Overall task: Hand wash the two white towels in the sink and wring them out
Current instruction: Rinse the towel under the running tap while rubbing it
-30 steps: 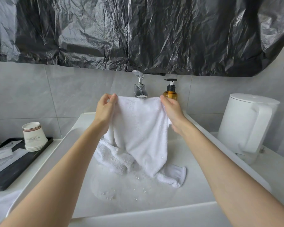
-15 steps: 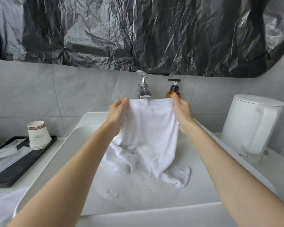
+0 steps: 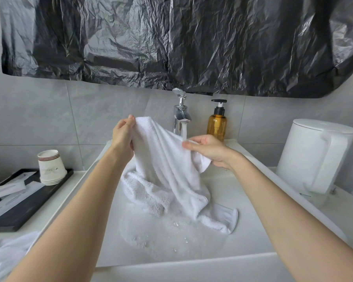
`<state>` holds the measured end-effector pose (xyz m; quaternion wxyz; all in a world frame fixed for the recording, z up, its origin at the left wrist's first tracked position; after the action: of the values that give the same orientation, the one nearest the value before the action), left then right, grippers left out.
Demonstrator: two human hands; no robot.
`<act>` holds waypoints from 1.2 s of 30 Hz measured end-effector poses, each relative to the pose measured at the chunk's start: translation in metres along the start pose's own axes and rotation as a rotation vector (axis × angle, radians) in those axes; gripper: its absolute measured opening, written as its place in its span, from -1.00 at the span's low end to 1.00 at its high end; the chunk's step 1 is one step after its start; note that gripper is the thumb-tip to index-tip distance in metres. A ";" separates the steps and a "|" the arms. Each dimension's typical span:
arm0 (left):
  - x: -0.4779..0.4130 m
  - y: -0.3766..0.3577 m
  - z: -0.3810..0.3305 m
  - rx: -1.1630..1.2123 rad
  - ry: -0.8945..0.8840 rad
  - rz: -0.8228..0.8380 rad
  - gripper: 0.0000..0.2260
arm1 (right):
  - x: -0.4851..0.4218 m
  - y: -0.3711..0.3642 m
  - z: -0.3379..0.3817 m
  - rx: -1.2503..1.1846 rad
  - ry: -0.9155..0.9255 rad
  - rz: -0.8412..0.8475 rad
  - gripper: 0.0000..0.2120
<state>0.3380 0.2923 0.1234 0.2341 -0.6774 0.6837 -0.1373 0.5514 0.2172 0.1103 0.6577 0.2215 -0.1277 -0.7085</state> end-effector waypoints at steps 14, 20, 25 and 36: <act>-0.002 0.010 -0.017 0.087 -0.086 -0.179 -0.71 | -0.014 -0.020 0.004 -0.179 0.118 -0.099 -0.81; 0.012 -0.011 0.004 -0.294 -0.171 0.135 -0.75 | -0.007 0.022 0.005 -0.243 0.064 -0.617 -0.91; 0.020 -0.025 0.032 -0.689 -0.162 0.484 -0.95 | 0.004 0.059 -0.015 0.088 -0.029 -0.813 -0.93; 0.034 0.002 0.048 -1.825 0.052 0.676 -0.47 | 0.011 0.011 -0.030 1.059 -0.123 -0.011 -0.79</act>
<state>0.3614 0.2655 0.0768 -0.3691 -0.3630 0.6905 0.5052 0.5748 0.2090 0.0880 0.4437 0.4819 -0.5048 -0.5621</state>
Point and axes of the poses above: each hand's wrist, its own x-axis away from the middle knuckle, its own y-axis out of the back of the hand, z = x × y, the point moved 2 cm from there along -x, towards the middle knuckle, and after that the axes turned 10 degrees about x, right-handed, at the moved point
